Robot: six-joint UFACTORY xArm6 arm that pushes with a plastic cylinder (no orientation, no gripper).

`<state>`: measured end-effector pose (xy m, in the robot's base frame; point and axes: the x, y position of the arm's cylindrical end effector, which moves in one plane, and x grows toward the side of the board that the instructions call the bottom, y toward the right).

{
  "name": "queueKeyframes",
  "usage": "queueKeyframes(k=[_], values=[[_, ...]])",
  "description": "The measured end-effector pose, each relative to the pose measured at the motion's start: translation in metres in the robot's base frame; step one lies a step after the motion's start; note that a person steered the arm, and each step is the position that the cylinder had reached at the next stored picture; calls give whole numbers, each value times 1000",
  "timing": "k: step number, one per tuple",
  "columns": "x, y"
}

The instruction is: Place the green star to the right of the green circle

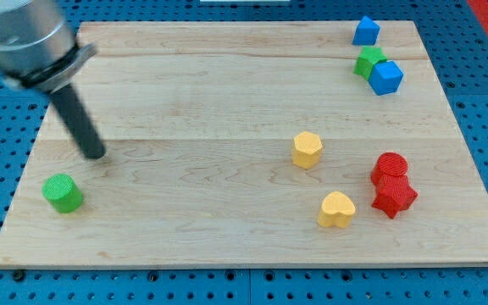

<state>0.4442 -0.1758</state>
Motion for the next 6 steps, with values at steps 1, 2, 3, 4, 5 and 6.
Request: queueKeyframes(k=[1, 2, 3, 4, 5, 6], values=[[-75, 113], [-143, 171], [-187, 249], [-197, 350], [-196, 424], [-175, 432]])
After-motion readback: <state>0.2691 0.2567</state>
